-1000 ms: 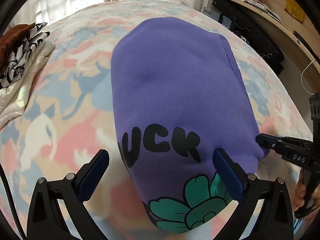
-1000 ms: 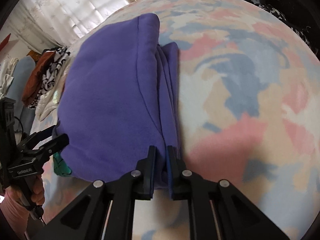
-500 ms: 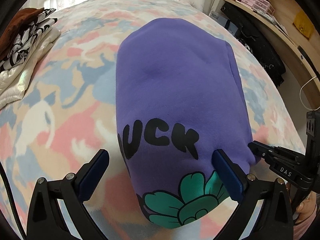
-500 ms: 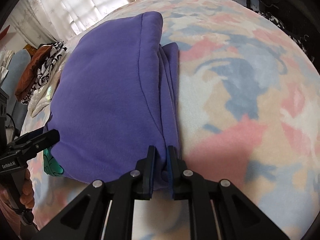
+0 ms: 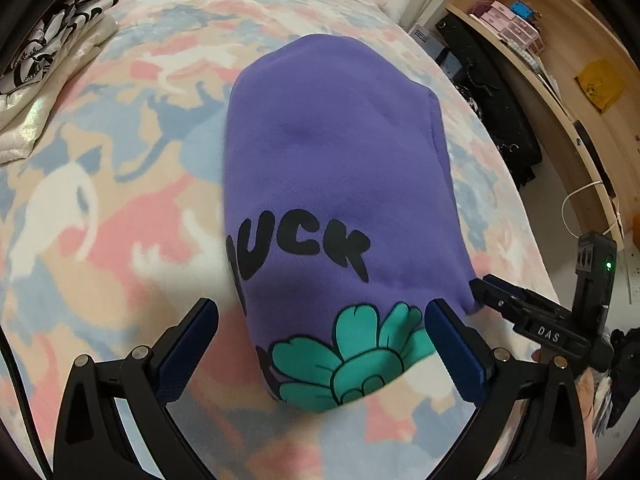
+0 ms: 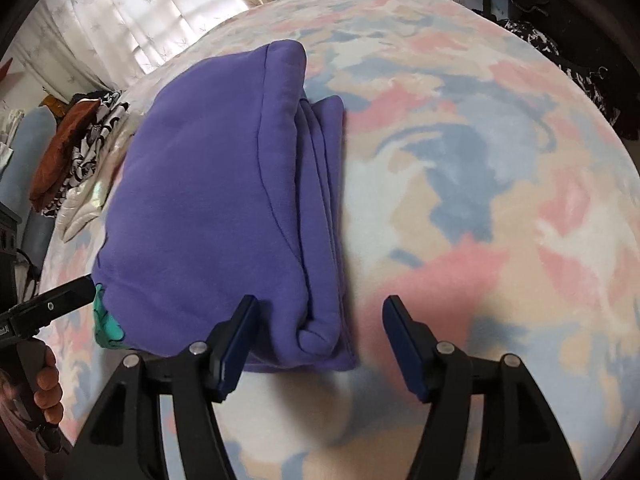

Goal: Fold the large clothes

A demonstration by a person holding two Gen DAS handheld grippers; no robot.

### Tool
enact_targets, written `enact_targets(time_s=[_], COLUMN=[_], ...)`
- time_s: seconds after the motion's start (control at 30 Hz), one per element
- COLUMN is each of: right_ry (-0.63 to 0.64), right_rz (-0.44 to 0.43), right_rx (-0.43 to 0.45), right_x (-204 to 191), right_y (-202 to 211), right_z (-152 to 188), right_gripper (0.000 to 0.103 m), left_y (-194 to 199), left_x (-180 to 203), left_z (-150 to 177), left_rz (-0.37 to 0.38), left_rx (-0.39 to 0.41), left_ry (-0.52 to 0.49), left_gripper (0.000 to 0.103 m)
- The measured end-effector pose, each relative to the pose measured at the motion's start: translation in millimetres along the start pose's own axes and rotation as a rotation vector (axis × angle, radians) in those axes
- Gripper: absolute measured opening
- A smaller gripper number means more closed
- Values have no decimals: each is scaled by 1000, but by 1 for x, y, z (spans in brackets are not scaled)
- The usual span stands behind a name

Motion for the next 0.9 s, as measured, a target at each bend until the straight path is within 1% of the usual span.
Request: enact_targets(time_s=[0.13, 0.33, 0.4, 0.47, 0.57, 0.7, 0.77, 0.8, 0.87, 0.9], right_ry=[-8, -17, -21, -25, -21, -29, -37, -43, -72, -84], right_rz=[-43, -182, -207, -222, -221, -231, -249, -253, -272, -277], right_rx=[-4, -15, -15, -16, -28, -55, -65, -67, -68, -69], right_x=[1, -8, -10, -11, -12, -9, -5, -3, 4, 8], right_y=[7, 8, 8, 6, 1, -6, -10, -12, -17, -19], right_z=[-2, -9, -12, -17, -24, -29, -31, -31, -33, -34], right_gripper=[65, 71, 71, 72, 72, 72, 73, 73, 79, 80], left_y=[8, 10, 7, 1, -9, -19, -24, -27, -33, -36], left_x=[-2, -8, -12, -16, -21, -23, -24, -23, -23, -22], left_z=[1, -5, -6, -9, -11, -12, -12, -12, -13, -12], left_rz=[31, 71, 87, 104, 134, 171, 189, 196, 203, 205], left_rx=[14, 38, 35, 23, 1, -15, -22, -25, -32, -36], left_ry=[-12, -18, -10, 11, 39, 46, 42, 41, 40, 40], left_gripper=[102, 102, 102, 102, 102, 102, 102, 102, 102, 102])
Point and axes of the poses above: each gripper's, at about its wrist camera, not at the fingertips, and y roughly against the way its jaws point, x to its right, z to its underside, the point moved 1 cm from there along -y, roughly the way its jaws point, and after that the axes turned 13 degrees about -z, right-handed, at the moved point
